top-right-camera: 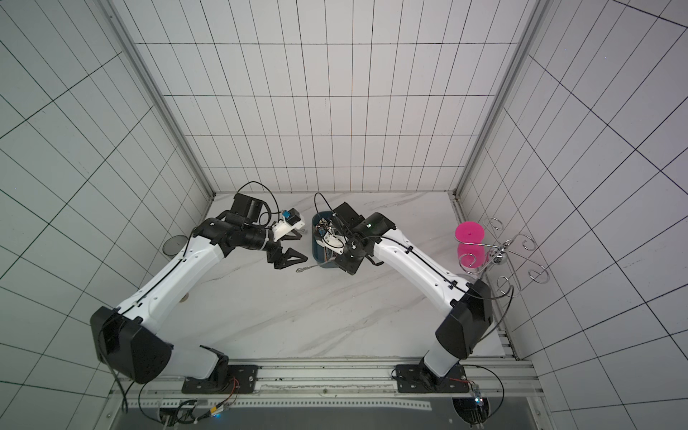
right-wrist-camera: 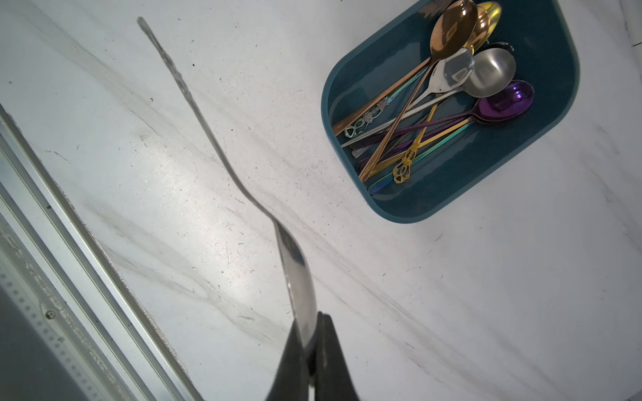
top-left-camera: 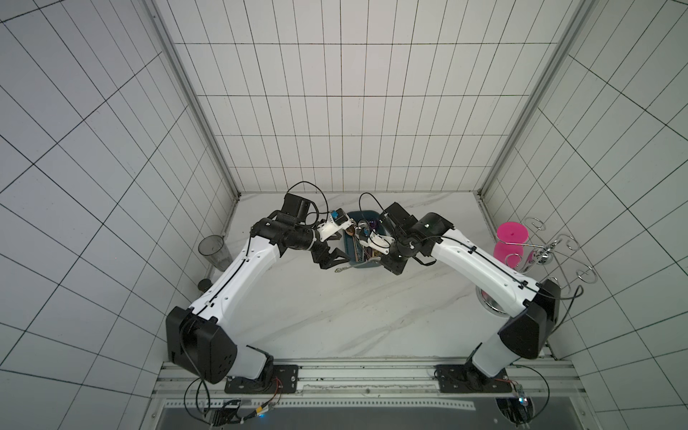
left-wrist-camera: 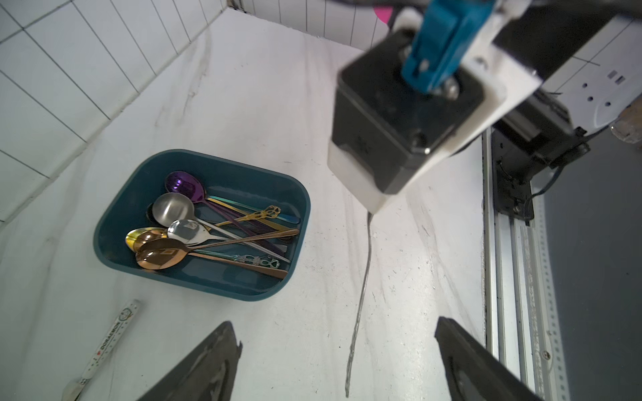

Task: Put the spoon into the storage box
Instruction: Pick up the spoon from the center of the board.

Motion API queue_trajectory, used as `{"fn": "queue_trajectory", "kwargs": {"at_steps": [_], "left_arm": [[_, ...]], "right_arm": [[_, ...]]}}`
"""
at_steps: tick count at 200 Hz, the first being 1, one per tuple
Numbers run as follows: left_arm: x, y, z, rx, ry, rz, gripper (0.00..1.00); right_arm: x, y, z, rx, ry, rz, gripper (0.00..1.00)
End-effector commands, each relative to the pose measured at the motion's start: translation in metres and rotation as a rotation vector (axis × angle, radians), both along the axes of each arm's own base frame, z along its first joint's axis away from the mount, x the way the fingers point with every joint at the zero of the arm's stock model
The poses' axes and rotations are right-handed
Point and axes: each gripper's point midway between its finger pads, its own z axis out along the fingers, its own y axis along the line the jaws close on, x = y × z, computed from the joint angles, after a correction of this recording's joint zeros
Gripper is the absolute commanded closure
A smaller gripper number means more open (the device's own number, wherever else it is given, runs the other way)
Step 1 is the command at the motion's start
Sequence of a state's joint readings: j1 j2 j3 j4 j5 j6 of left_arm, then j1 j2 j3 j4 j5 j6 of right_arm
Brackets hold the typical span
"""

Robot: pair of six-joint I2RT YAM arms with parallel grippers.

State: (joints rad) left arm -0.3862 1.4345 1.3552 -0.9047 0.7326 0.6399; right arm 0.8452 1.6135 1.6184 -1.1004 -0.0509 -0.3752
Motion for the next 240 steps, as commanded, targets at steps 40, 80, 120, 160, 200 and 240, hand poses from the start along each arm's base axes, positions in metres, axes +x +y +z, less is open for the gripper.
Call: {"fn": "queue_trajectory", "kwargs": {"at_steps": [40,80,120,160,200,240], "left_arm": [[-0.015,-0.024,-0.026,0.048,0.044,-0.083,0.16],[-0.027,-0.04,-0.034,0.056,0.073,-0.128,0.29],[-0.027,-0.047,-0.032,0.039,0.084,-0.116,0.36],[-0.026,-0.048,-0.036,0.04,0.092,-0.112,0.38],[-0.025,-0.051,-0.034,0.031,0.106,-0.117,0.72],[-0.025,-0.052,-0.032,0.016,0.103,-0.108,1.0]], "right_arm": [[-0.001,-0.018,0.017,-0.012,-0.073,0.008,1.0],[-0.003,-0.019,0.021,0.012,-0.071,0.006,1.0],[0.001,-0.025,0.03,0.092,-0.055,-0.038,1.0],[-0.004,-0.027,0.04,0.149,-0.062,-0.023,1.0],[-0.006,-0.028,0.041,0.15,-0.065,-0.005,1.0],[-0.004,-0.029,0.038,0.141,-0.066,-0.013,1.0]]}}
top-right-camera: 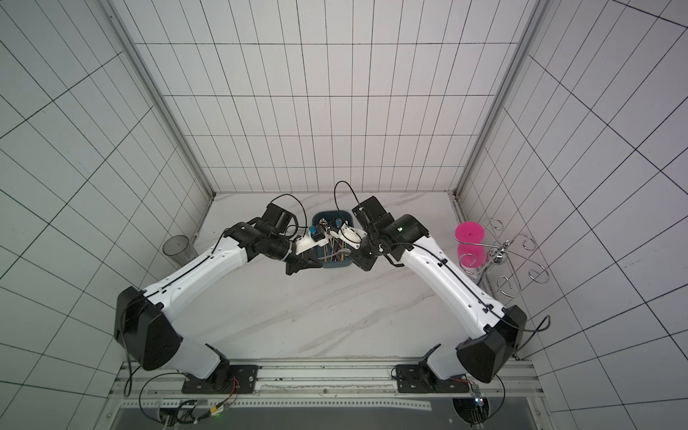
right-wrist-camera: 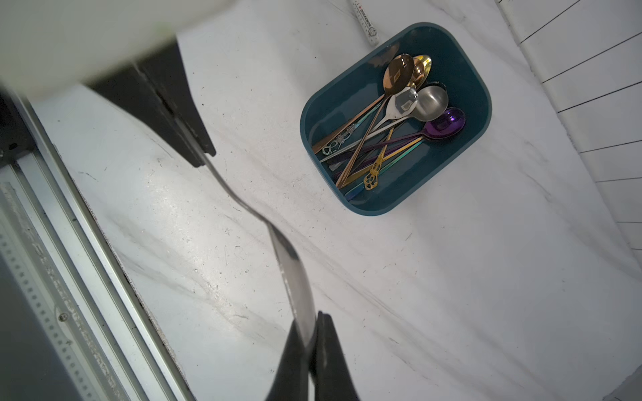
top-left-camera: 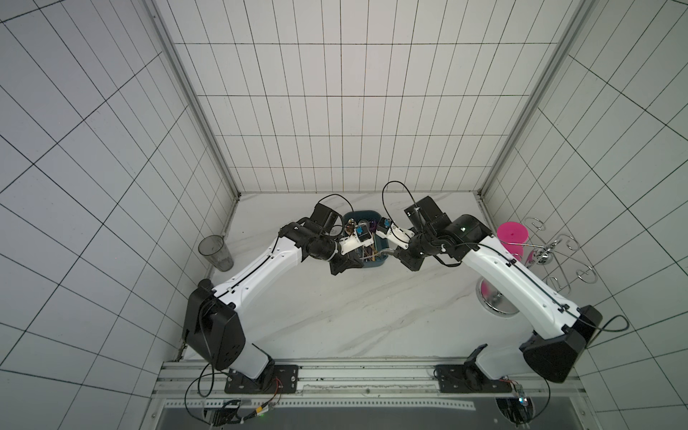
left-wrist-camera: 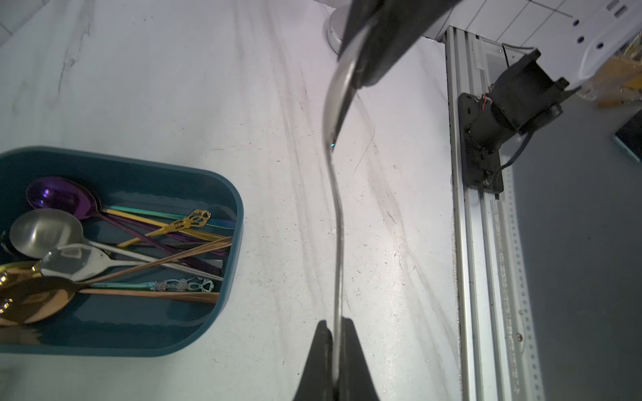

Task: Put the spoon into the storage box
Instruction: Pick up the spoon from the center of the board.

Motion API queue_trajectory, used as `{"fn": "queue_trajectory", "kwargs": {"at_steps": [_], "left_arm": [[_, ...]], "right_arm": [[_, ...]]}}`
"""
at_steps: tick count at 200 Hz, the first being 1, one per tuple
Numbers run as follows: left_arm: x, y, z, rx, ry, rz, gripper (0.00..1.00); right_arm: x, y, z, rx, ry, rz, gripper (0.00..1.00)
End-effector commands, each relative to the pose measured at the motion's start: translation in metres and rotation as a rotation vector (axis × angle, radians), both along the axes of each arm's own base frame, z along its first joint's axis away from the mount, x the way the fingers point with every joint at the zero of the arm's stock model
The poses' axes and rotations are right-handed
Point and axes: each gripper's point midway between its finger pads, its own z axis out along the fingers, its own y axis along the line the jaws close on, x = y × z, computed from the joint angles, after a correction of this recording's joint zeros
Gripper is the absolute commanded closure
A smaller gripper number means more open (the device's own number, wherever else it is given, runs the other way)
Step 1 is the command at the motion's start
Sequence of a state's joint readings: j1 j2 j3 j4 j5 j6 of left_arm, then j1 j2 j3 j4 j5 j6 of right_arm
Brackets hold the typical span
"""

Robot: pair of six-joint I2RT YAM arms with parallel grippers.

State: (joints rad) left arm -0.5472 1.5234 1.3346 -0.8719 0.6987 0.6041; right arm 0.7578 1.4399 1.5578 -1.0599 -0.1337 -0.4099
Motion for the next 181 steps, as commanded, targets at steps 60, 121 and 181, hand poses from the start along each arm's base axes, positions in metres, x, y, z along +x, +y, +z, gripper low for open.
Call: {"fn": "queue_trajectory", "kwargs": {"at_steps": [60,121,181], "left_arm": [[0.043,-0.014,0.022,-0.129,0.076,0.235,1.0],[0.118,0.006,0.011,-0.325,0.306,0.773,1.0],[0.142,0.002,-0.045,-0.343,0.575,1.093,1.0]], "right_arm": [[0.005,-0.025,0.018,0.048,-0.05,-0.121,0.57],[0.021,-0.073,0.05,0.251,-0.16,-0.433,0.15],[0.024,-0.111,0.053,0.333,-0.191,-0.652,0.0]]}}
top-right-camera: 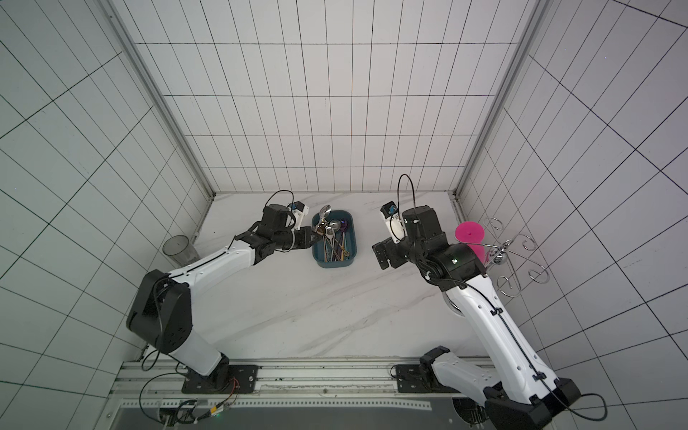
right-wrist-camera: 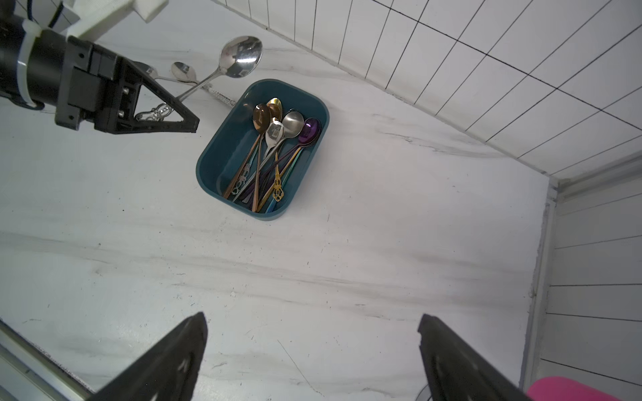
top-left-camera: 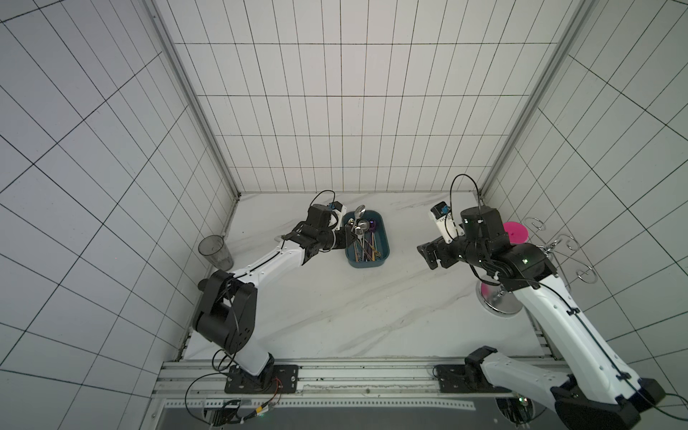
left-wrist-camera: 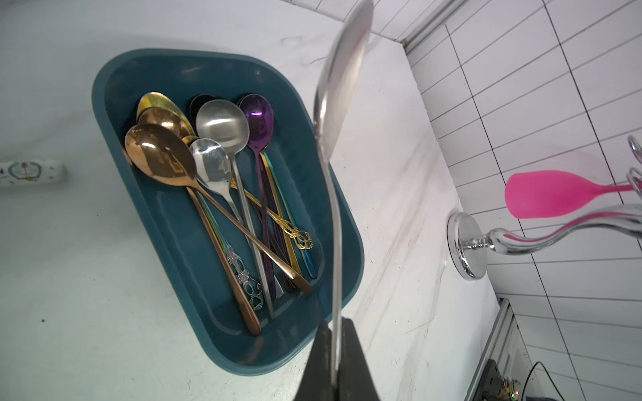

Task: Put the spoon into the storage box
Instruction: Pick up the spoon from the center of the board, then place the spoon in the storage box.

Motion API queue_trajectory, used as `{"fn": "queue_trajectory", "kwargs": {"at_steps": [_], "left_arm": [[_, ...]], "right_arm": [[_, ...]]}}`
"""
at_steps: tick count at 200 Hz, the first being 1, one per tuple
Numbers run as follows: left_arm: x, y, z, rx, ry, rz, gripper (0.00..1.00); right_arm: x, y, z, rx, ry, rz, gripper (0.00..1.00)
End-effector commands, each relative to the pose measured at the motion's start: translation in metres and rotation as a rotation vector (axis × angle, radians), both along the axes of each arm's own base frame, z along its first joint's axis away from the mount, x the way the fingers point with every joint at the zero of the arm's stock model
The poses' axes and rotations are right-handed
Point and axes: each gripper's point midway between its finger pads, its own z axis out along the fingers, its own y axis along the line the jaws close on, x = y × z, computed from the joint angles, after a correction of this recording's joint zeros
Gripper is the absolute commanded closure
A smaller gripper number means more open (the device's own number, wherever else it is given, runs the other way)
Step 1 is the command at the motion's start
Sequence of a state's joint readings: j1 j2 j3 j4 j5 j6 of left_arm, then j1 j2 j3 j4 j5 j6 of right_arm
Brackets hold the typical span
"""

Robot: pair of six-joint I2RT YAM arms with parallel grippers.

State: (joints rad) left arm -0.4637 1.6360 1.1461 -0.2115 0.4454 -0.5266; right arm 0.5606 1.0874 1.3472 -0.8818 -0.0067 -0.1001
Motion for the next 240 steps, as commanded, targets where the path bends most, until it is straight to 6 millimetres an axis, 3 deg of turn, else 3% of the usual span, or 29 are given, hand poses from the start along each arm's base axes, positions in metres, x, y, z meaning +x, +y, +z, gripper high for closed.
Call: {"fn": "queue_trajectory", "kwargs": {"at_steps": [1,61,107,133,163,202,240], "left_arm": [[0.017,-0.011,-0.005,-0.071,0.091,0.174,1.0],[0.03,-0.034,-0.048,-0.052,0.227,0.341,1.0],[0.042,-0.045,-0.06,-0.083,0.267,0.392,1.0],[0.043,-0.05,-0.054,-0.074,0.238,0.375,0.68],[0.047,-0.043,-0.04,-0.051,0.18,0.384,0.45],[0.057,-0.022,-0.009,-0.071,0.11,0.405,0.42],[0.075,0.018,0.007,-0.077,0.065,0.463,0.4]], "right_arm": [[0.005,-0.017,-0.002,0.072,-0.012,-0.135,0.0],[-0.004,-0.035,0.0,0.113,-0.061,-0.205,0.01],[-0.008,-0.04,-0.004,0.103,-0.057,-0.212,0.01],[-0.01,-0.041,-0.004,0.105,-0.058,-0.217,0.01],[-0.01,-0.041,-0.005,0.101,-0.057,-0.218,0.01],[-0.01,-0.039,-0.008,0.107,-0.049,-0.21,0.01],[-0.008,-0.036,-0.008,0.119,-0.046,-0.202,0.01]]}}
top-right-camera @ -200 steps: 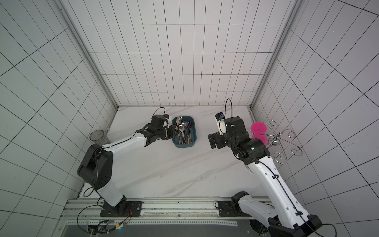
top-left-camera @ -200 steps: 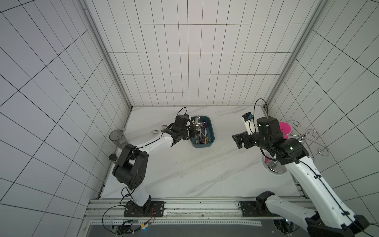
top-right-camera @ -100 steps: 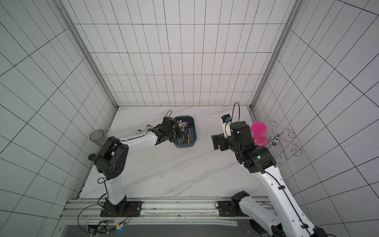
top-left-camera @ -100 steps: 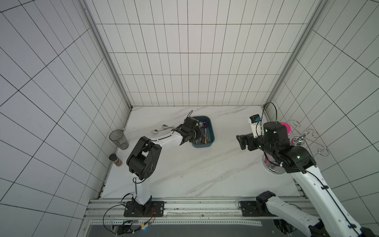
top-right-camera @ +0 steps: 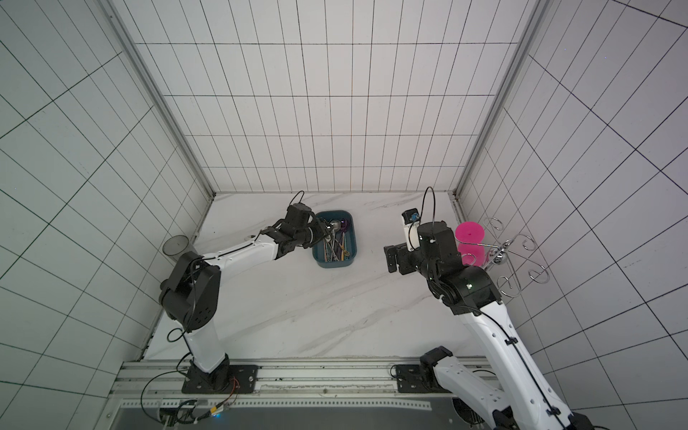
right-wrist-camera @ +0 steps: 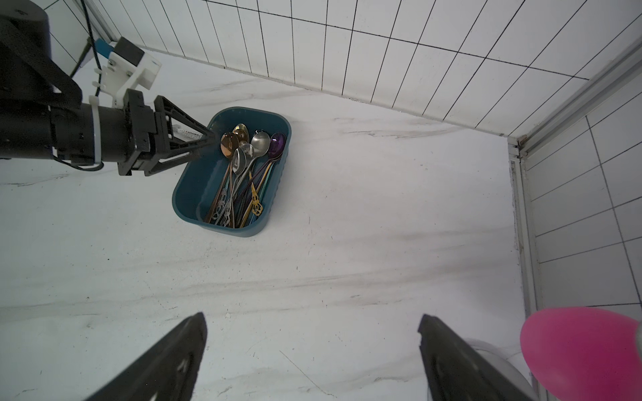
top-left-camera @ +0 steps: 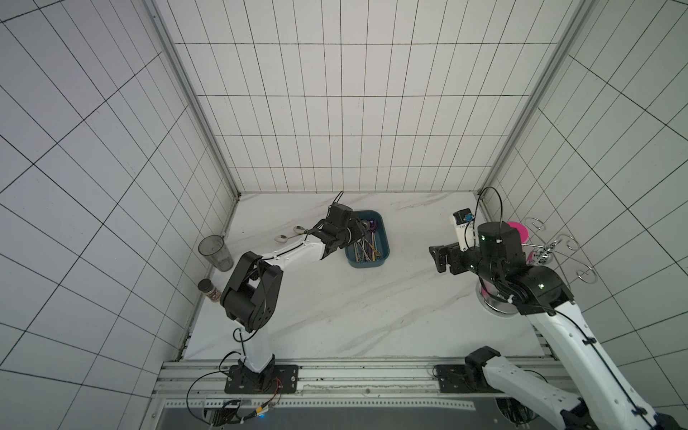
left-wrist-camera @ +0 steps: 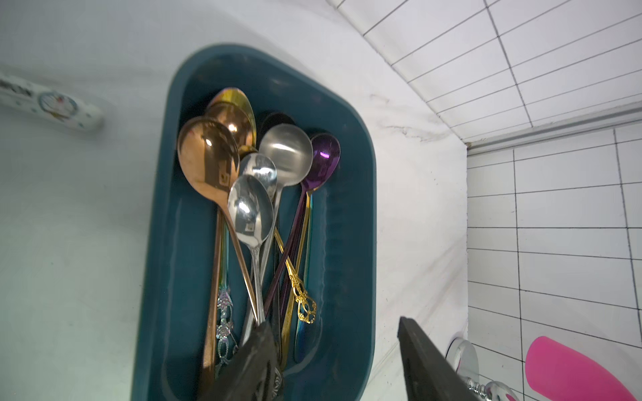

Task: Put the spoon into the storage box
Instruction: Place the spoon in the storage box.

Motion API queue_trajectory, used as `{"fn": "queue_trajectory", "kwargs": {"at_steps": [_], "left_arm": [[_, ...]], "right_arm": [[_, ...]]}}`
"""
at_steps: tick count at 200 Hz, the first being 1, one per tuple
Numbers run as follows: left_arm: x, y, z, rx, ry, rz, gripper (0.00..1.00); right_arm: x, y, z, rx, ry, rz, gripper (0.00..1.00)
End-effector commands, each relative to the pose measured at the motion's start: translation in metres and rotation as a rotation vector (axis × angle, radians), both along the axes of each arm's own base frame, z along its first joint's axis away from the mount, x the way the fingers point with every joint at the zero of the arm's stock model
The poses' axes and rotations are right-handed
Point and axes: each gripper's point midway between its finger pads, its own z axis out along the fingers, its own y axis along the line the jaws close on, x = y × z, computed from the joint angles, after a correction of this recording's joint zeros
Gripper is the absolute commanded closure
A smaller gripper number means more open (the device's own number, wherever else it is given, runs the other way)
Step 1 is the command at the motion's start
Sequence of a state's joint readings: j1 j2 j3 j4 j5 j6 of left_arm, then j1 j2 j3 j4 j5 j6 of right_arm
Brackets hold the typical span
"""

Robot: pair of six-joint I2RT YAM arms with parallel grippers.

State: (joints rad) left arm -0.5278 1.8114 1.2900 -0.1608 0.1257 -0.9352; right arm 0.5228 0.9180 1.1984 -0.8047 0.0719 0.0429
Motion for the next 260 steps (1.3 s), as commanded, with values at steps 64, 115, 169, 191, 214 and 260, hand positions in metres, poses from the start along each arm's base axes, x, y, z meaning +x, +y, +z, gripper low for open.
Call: {"fn": "queue_trajectory", "kwargs": {"at_steps": [64,115,169,191,214,260], "left_arm": [[0.043,0.1,0.027,0.037,-0.113,0.141,0.33],[0.063,0.172,0.026,0.116,-0.125,0.225,0.14],[0.076,0.235,0.013,0.173,-0.092,0.238,0.14],[0.079,0.244,0.013,0.268,-0.106,0.154,0.14],[0.081,0.248,0.007,0.319,-0.092,0.071,0.14],[0.084,0.255,-0.021,0.342,0.001,0.0,0.2]], "right_arm": [[0.007,0.001,-0.013,0.002,0.017,-0.019,0.01],[0.008,0.0,-0.016,-0.017,0.017,-0.013,0.02],[0.009,0.0,-0.019,-0.028,0.019,-0.01,0.01],[0.008,0.004,-0.021,-0.015,0.029,0.008,0.01],[0.009,0.002,-0.023,-0.026,0.027,-0.002,0.01],[0.009,0.002,-0.022,-0.024,0.024,0.001,0.01]]}}
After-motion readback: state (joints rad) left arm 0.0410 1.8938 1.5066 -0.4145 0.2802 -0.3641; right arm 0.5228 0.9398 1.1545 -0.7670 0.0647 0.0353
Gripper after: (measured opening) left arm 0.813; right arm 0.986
